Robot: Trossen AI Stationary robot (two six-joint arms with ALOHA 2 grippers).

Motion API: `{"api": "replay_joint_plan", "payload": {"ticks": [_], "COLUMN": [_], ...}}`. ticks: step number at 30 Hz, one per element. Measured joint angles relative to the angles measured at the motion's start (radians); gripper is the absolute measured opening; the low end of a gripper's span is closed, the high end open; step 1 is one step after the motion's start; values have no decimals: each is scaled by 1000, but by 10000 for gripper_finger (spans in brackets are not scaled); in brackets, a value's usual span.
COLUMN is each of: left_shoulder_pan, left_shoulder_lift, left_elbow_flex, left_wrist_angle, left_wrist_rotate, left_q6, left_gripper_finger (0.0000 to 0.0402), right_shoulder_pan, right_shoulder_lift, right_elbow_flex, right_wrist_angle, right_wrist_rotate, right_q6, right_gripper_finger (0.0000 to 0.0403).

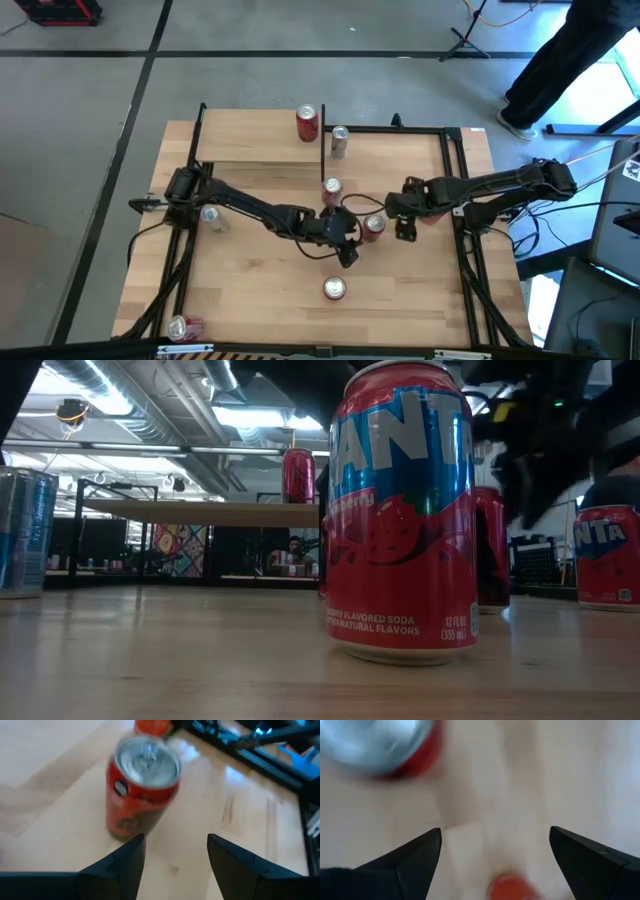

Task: Place canned beverage on shelf
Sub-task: Put the red-black soda can on the shelf aligned with the other red-black soda can

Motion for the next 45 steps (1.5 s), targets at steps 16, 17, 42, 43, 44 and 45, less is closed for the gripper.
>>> {"api": "replay_joint_plan", "payload": {"ticks": [16,17,42,43,44,45], "left_shoulder_pan": [37,38,-46,-55,-62,-69], "left_shoulder_lift": [65,59,-277,-285,-291,-295], "left_elbow_flex": [0,0,0,0,0,0], "left_wrist_angle": [4,-16,-376,-387,-389,-391], "left_wrist_rotate": [-111,-114,-61,-74,-80,-82], "left_q6": [-101,-101,-3,-3,-3,-3], "left_gripper_finger": [209,209,209,209,209,209], "right_shoulder_pan": [-1,-1,1,1,1,1], "right_shoulder_lift": [-1,-1,-56,-56,-56,-55], "right_elbow_flex": [0,0,132,120,104,86], "right_wrist_angle": [168,164,264,275,282,296], "right_wrist_rotate": [-52,-72,-215,-223,-225,-225], "right_q6": [22,22,50,43,33,22], "right_gripper_finger": [363,363,363,363,363,363]}}
